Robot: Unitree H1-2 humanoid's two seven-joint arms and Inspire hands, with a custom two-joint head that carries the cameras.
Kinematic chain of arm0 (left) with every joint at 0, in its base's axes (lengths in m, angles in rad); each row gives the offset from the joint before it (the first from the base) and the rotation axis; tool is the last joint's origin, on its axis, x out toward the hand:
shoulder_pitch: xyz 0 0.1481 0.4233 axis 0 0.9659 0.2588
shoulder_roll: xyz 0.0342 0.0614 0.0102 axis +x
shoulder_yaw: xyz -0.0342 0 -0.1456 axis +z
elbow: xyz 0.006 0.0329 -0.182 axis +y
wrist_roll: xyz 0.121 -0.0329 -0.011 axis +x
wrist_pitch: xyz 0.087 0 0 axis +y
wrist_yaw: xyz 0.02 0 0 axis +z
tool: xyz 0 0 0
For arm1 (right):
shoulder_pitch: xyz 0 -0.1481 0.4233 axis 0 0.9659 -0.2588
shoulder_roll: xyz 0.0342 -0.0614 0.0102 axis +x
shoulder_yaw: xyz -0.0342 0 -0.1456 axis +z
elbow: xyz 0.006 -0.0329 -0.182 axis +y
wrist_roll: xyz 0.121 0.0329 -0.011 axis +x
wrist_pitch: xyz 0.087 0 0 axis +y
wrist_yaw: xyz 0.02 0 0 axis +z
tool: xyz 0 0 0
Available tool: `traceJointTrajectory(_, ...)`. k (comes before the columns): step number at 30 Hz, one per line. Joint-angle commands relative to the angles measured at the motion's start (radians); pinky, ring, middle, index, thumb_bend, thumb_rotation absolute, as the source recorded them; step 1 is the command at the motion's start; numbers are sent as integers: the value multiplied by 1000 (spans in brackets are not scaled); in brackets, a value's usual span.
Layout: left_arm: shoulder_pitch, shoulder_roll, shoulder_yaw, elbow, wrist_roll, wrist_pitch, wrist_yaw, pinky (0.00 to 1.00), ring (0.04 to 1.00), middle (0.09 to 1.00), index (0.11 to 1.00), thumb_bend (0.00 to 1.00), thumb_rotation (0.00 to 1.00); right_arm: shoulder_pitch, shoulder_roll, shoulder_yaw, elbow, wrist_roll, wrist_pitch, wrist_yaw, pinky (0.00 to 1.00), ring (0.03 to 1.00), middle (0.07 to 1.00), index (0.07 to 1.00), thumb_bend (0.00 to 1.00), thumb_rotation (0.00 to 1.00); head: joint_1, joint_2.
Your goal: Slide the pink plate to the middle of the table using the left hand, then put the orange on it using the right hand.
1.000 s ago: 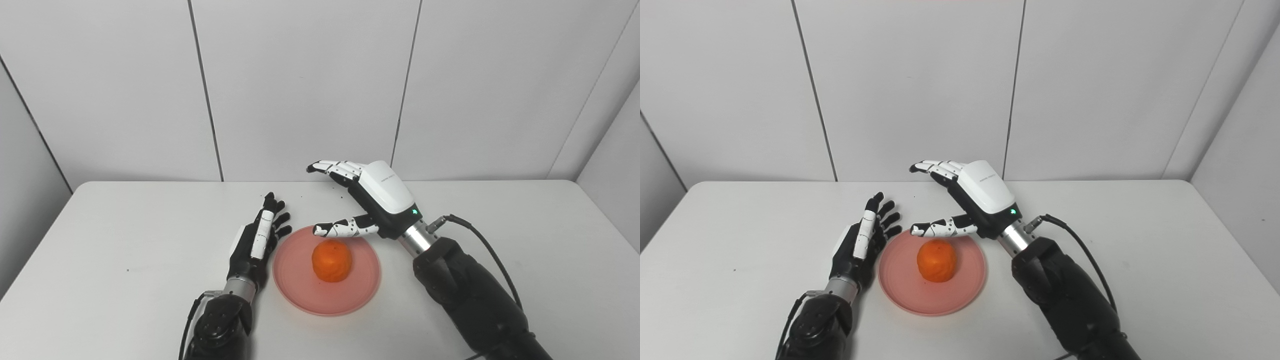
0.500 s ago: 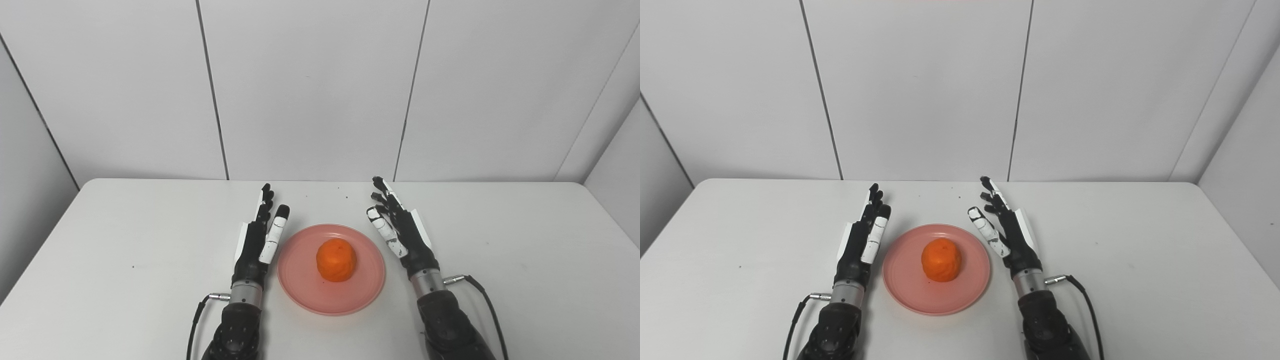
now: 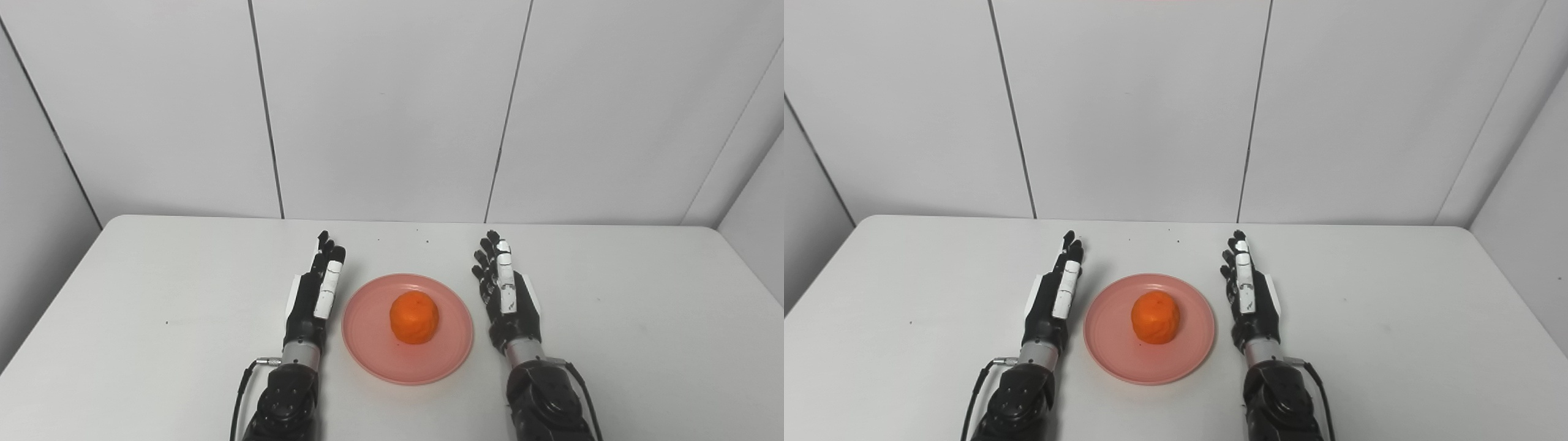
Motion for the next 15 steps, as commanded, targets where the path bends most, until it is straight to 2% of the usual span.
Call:
traceJointTrajectory(1, -31, -3, 2, 6, -17, 13, -23, 1000, 1000, 1000, 1000, 929, 1000, 13, 5, -6, 15, 15, 72, 0, 1000, 998, 1000, 1000, 756, 984, 1, -1)
traceJointTrajectory(4, -34, -3, 5, 14, -36, 11, -33, 1000, 1000, 1000, 1000, 914, 1000, 16, -2, 5, 12, 2, 73, -2, 1000, 995, 1000, 1000, 751, 997, -2, -19)
traceJointTrajectory(8, -31, -10, 10, 16, -52, 12, -36, 1000, 1000, 1000, 1000, 882, 1000, 26, 2, 3, 6, -7, 58, -16, 1000, 985, 993, 1000, 732, 983, 6, -21)
traceJointTrajectory(15, -29, -6, -2, 7, -37, 12, -32, 1000, 1000, 1000, 1000, 931, 1000, 29, 13, -12, -2, 2, 46, -25, 1000, 997, 1000, 1000, 760, 916, -1, -12)
